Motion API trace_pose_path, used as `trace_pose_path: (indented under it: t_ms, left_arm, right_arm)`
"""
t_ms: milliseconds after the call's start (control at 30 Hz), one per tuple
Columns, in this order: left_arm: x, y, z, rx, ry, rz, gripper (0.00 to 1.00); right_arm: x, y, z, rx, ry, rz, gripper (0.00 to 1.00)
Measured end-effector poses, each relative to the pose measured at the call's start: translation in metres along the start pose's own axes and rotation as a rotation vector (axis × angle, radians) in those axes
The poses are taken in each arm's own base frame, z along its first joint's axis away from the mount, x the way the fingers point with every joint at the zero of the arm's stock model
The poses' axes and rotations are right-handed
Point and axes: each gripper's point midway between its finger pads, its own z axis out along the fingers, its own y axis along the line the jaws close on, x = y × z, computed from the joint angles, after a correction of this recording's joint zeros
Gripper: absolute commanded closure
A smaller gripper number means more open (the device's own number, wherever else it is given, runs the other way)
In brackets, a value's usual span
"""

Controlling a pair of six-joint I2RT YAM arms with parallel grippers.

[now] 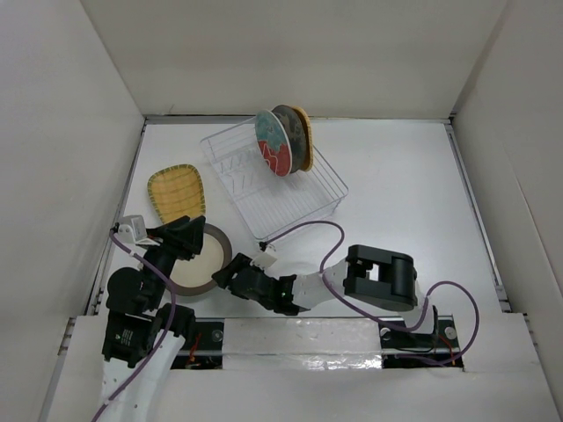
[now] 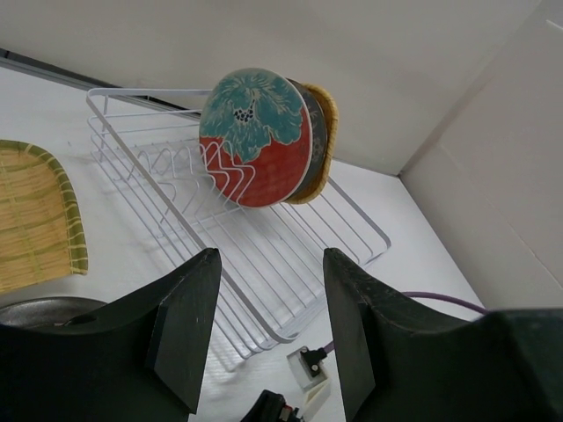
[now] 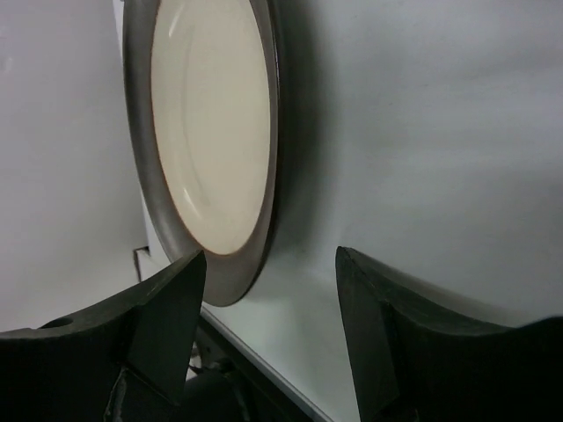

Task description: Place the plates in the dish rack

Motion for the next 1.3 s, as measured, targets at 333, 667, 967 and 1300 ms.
trace_pose_path:
  t_ms: [333, 667, 967, 1300]
  left_arm:
    - [-0.001, -0.001, -0.001, 0.005, -0.006, 0.000, 0.53]
    - [-0.002, -0.001, -0.002, 0.007, -0.011, 0.000, 0.53]
    - [-0.005, 0.002, -0.002, -0.013, -0.024, -0.004, 0.48]
    - [-0.024, 0.008, -0.017, -0.049, -0.131, -0.027, 0.48]
  right_arm:
    - [0.015, 0.014, 0.030, -0.038, 0.029, 0.191, 0.57]
    - [0.012, -0.003, 0.027, -0.025, 0.039, 0.267, 1.00]
    - [0.001, -0.003, -0.028, 0.027, -0.045, -0.042, 1.00]
    - [-0.097, 0.052, -0.079, 0.000, -0.227, -0.524, 1.00]
